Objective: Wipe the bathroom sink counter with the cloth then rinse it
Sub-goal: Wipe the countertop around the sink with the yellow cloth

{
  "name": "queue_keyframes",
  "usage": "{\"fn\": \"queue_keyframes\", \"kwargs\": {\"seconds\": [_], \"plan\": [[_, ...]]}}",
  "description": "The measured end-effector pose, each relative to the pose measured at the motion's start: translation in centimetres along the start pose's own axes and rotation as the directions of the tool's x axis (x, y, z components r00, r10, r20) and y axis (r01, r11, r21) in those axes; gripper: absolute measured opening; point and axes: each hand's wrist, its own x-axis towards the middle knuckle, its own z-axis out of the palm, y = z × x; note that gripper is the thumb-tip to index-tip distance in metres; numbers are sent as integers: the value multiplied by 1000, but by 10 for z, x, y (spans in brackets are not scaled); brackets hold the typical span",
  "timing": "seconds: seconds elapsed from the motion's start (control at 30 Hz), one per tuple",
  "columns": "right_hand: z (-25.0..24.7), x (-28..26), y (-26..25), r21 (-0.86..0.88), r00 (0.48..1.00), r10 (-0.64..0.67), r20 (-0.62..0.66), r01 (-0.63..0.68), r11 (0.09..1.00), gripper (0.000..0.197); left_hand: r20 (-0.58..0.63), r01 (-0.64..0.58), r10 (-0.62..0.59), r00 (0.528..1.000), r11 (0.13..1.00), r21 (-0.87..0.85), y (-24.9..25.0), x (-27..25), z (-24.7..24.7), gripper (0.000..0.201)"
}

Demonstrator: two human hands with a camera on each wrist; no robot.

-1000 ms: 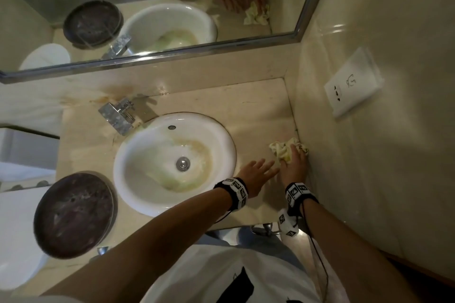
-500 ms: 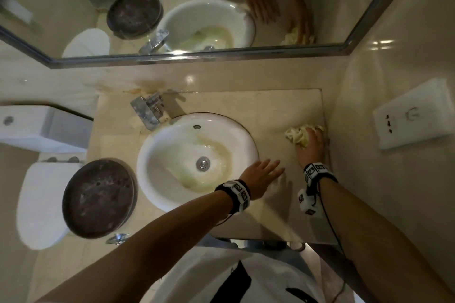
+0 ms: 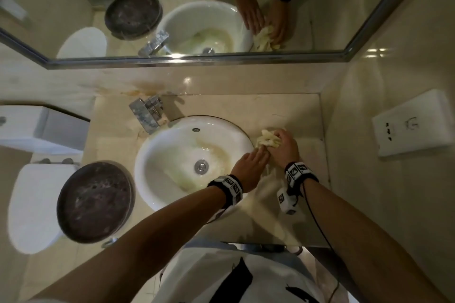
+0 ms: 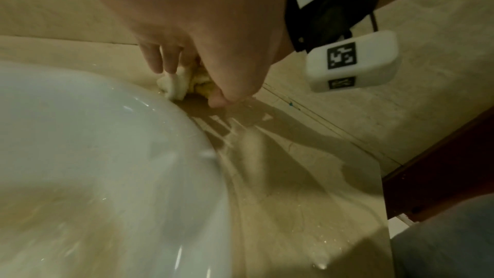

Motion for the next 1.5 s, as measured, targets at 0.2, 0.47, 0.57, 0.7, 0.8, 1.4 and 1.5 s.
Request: {"fn": "queue_keyframes", "kwargs": {"seconds": [0.2,0.47,0.57,0.7,0.8,1.4,1.5], "plan": [[-26,-47,17,150,967,146,-211,-115,982,30,12,-126,127,992,991,-32,23,3,-3,79],[-47,-124,59,81,854,273,-443,-265,961,39,83,-366,367,927,930,-25,79,8,0,73],[-36,-139,84,-107,879,369,-301,-416,903,57,156,-409,394,906,909,79,86,1,11,69],[-25,-148,103,-224,922,358,-144,-383,896,76,180,-373,353,918,924,87,82,-11,22,72],[-22,-143,105,-184,937,305,-170,-334,924,72,175,-333,317,932,940,71,74,-17,24,77],[34,-89,40,-283,975,154,162,-103,953,60,153,-60,42,987,991,116,10,-14,20,79],[38,-77,31,-348,974,147,170,-80,934,60,128,-44,27,991,990,132,1,-8,15,76]]}}
